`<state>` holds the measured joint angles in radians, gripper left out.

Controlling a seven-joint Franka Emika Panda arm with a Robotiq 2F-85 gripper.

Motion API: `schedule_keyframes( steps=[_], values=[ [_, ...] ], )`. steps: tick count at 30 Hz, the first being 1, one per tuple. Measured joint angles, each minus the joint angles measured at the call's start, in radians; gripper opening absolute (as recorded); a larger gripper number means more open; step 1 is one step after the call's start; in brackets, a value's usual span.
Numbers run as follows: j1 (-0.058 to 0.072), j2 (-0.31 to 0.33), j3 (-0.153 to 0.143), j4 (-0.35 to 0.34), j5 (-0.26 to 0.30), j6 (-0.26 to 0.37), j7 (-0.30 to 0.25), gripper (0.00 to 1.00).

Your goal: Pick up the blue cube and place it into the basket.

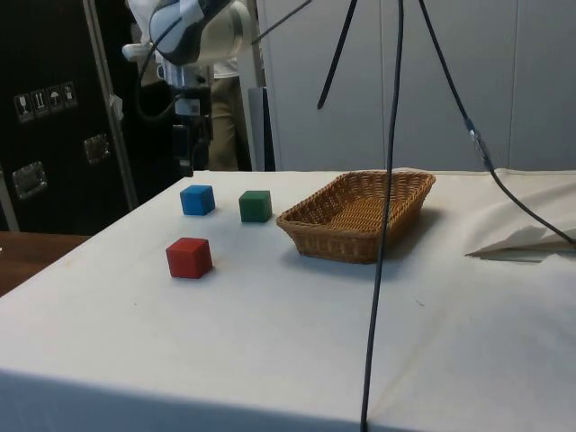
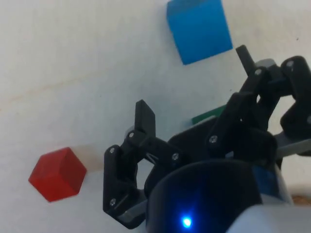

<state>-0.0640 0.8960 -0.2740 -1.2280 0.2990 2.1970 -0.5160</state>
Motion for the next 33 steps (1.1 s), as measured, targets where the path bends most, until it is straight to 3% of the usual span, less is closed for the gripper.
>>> schedule_keyframes(
  steps=[9, 24, 33],
  values=[
    [-0.015, 0.081, -0.025, 0.085, 0.030, -0.006, -0.022, 1.00],
    [-0.039, 0.168, -0.031, 0.168, 0.035, -0.006, -0.023, 1.00],
    [-0.045, 0.197, -0.034, 0.194, 0.050, -0.006, -0.026, 1.00]
  ],
)
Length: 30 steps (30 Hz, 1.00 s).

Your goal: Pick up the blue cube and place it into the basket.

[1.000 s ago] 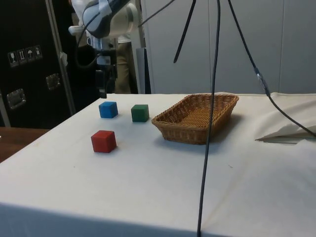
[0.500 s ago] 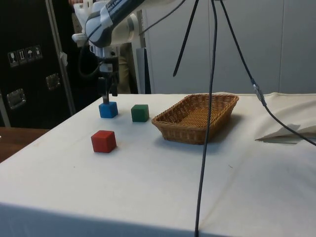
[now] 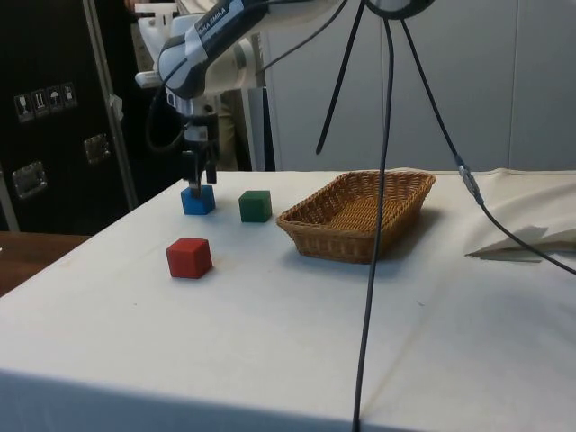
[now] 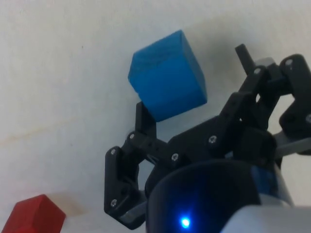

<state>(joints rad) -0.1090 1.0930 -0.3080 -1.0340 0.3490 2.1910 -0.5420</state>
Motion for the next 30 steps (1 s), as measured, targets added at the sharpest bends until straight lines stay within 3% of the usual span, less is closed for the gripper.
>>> schedule_keyframes(
  steps=[23, 27, 28, 30],
  values=[
    [-0.001, 0.041, -0.001, 0.046, 0.041, 0.000, -0.010, 0.98],
    [-0.001, 0.041, -0.001, 0.047, 0.041, 0.000, -0.010, 0.58],
    [-0.001, 0.041, -0.001, 0.047, 0.041, 0.000, -0.010, 0.34],
    [-0.001, 0.041, -0.001, 0.047, 0.041, 0.000, -0.010, 0.10]
  ],
)
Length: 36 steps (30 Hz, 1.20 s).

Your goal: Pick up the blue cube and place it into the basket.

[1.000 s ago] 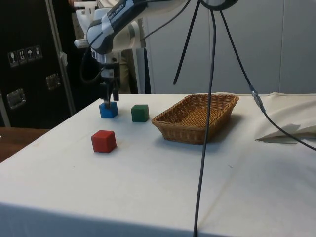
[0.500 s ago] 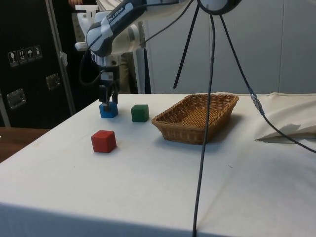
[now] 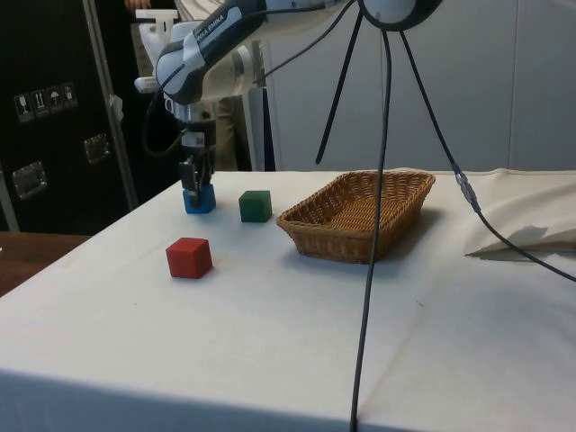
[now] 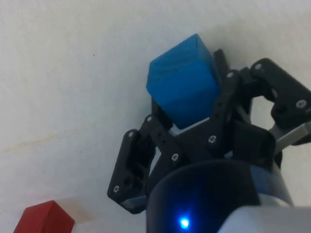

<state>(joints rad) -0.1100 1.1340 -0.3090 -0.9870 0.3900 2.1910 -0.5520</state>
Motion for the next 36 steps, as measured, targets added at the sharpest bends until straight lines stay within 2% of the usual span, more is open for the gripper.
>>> schedule_keyframes(
  steps=[1, 14, 18, 28, 36],
  values=[
    [0.000, 0.000, 0.000, 0.000, 0.000, 0.000, 0.000, 0.00],
    [0.000, -0.003, -0.003, 0.004, 0.000, -0.002, 0.000, 0.00],
    [0.003, -0.033, -0.013, 0.005, 0.000, -0.041, 0.000, 0.00],
    [0.009, -0.085, -0.030, -0.008, 0.000, -0.094, 0.000, 0.00],
    [0.018, -0.139, -0.048, -0.037, 0.000, -0.149, -0.002, 0.00]
  ],
)
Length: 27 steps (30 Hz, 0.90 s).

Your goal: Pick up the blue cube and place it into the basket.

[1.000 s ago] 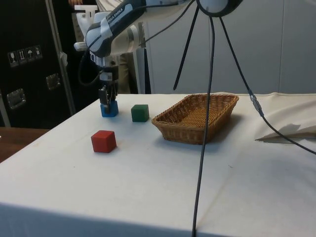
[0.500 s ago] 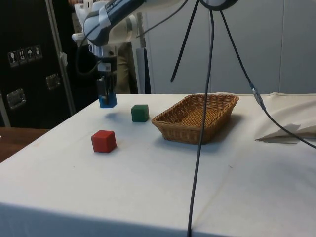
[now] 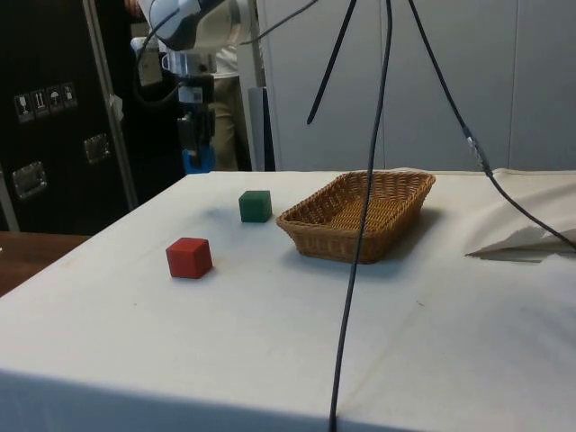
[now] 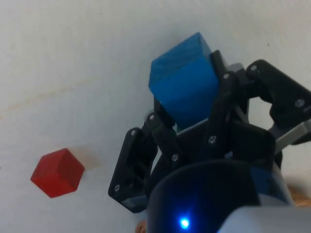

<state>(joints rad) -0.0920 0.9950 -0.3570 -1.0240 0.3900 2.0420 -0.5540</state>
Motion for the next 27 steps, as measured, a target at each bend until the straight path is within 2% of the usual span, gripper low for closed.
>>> schedule_keyframes(
  steps=[12, 27],
  values=[
    [0.010, -0.079, -0.018, -0.071, 0.000, -0.039, -0.016, 0.00],
    [0.034, -0.192, -0.034, -0.204, -0.004, -0.040, -0.035, 0.00]
  ],
)
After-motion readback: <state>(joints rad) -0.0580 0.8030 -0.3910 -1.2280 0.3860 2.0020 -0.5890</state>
